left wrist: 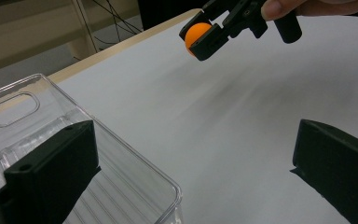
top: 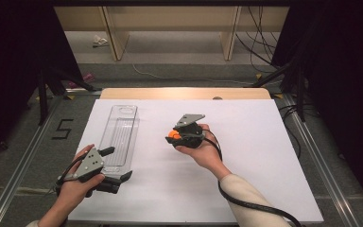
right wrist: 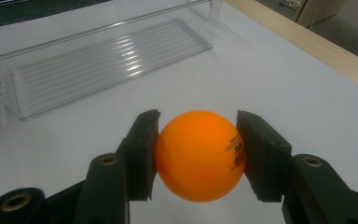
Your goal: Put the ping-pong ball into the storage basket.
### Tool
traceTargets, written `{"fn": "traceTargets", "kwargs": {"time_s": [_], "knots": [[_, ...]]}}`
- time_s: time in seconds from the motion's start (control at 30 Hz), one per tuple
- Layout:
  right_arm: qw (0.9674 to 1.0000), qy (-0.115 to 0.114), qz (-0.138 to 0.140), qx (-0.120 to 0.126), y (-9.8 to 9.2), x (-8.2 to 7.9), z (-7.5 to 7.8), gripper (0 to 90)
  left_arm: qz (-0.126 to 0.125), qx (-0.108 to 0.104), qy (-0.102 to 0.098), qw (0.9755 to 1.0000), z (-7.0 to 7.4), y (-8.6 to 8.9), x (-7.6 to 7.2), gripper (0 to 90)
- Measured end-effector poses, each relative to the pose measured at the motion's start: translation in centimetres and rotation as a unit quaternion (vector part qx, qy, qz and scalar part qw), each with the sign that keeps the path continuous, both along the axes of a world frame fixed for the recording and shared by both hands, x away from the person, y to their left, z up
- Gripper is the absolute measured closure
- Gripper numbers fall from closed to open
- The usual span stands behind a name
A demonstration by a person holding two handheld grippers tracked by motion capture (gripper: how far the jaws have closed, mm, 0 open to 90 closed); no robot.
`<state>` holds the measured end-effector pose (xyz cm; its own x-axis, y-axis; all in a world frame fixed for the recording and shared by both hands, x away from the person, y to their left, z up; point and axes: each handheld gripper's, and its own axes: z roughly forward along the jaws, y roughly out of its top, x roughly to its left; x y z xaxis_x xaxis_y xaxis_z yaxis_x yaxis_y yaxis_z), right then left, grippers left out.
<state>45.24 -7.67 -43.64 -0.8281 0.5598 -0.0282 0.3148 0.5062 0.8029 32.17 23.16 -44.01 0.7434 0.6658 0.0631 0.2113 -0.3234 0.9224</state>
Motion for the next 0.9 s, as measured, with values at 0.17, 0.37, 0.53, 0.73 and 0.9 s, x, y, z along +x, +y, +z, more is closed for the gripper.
{"fn": "traceTargets", "kwargs": {"time_s": [0.17,0.37,0.53,0.73,0.9], "knots": [[1.0000,-0.001,0.002,0.000,0.3,0.1,0.0,51.4,0.001,0.000,0.000,1.0000,0.0,0.0,0.0,0.0],[1.0000,-0.001,0.003,0.001,0.6,0.1,0.1,51.4,0.001,0.000,0.000,1.0000,0.0,0.0,0.0,0.0],[1.0000,-0.002,0.005,0.002,0.9,0.2,0.1,51.4,0.001,-0.001,0.000,1.0000,0.0,0.0,0.0,0.0],[1.0000,-0.002,0.008,0.002,1.3,0.3,0.1,51.5,0.001,-0.001,0.000,1.0000,0.0,0.0,0.0,0.0],[0.9999,-0.003,0.009,0.004,1.6,0.4,0.3,51.4,0.001,-0.001,0.000,1.0000,0.0,0.0,0.0,0.0]]}}
